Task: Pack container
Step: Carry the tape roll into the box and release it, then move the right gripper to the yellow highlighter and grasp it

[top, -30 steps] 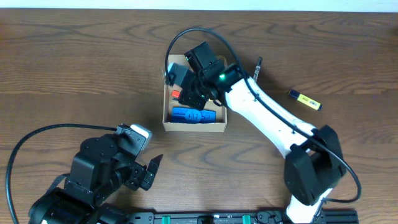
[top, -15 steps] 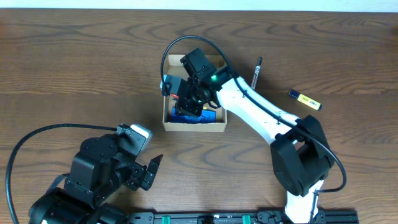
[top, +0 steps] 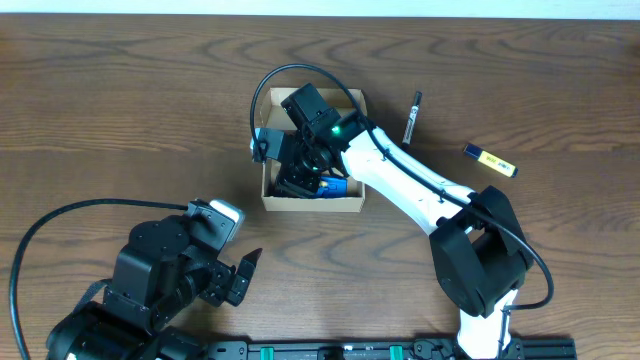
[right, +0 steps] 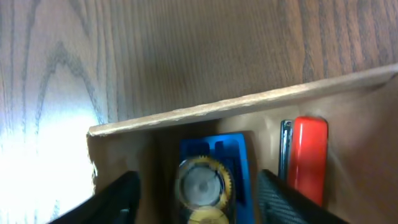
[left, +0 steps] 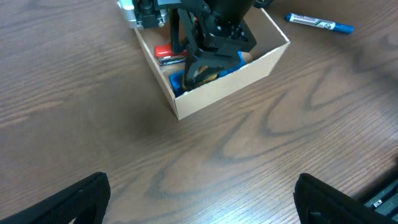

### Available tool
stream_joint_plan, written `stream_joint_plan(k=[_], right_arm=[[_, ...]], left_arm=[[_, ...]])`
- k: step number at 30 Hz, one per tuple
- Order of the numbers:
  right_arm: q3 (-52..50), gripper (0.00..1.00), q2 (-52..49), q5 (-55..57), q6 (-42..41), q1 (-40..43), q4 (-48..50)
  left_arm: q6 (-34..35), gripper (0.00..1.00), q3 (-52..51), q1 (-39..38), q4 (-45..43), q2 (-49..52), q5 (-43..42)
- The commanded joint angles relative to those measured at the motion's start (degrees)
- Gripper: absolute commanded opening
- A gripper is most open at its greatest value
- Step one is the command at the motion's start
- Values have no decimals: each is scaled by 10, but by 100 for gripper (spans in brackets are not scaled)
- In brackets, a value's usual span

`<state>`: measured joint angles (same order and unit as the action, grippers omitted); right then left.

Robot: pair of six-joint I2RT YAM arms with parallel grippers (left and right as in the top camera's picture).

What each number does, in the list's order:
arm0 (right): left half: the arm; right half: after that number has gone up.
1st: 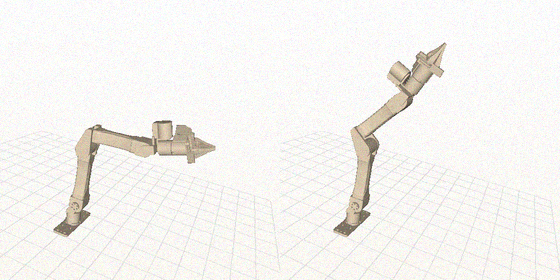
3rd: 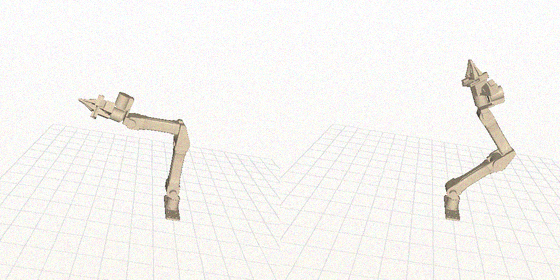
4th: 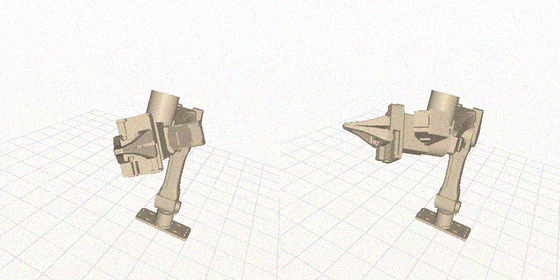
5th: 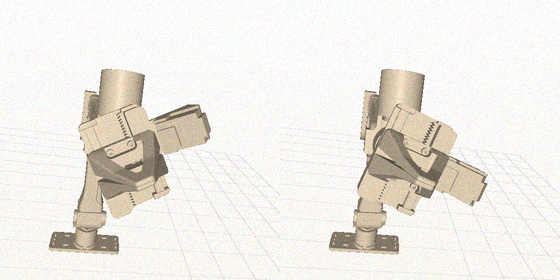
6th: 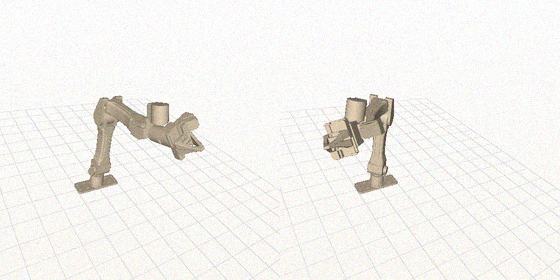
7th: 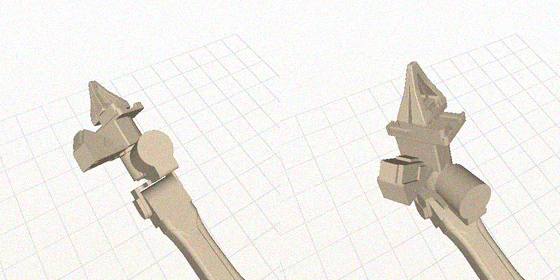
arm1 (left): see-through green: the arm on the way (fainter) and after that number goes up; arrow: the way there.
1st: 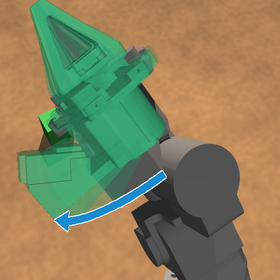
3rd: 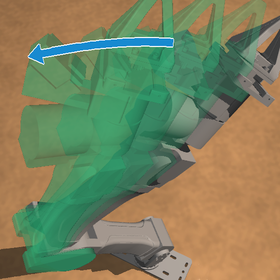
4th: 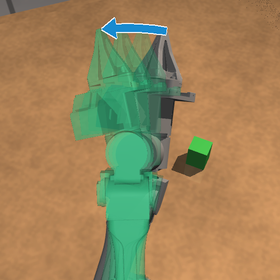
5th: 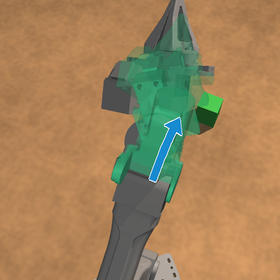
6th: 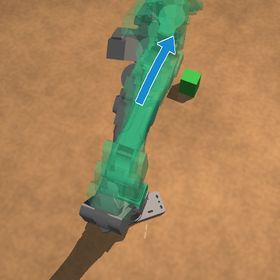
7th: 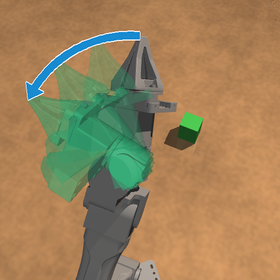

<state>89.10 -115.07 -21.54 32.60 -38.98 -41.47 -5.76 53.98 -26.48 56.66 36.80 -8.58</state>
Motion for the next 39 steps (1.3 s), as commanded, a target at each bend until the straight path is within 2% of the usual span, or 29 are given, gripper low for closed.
stream_joint_plan(k=[1,10,18,25,30,35,39], right_arm=[[1,66,32,-12,0,0,-3],[1,68,180,35,0,31,-33],[1,72,292,156,10,145,-104],[0,70,290,172,18,305,-171],[-12,69,264,168,22,401,-172],[-70,68,232,135,61,469,-135],[-146,70,223,134,66,495,-56]], left_arm=[[6,95,9,-2,2,-2,2],[7,95,9,-2,2,-2,2],[7,95,9,-2,2,-2,2],[7,95,9,-2,2,-2,2],[7,95,9,-2,2,-2,2],[7,95,9,-2,2,-2,2],[7,95,9,-2,2,-2,2]])
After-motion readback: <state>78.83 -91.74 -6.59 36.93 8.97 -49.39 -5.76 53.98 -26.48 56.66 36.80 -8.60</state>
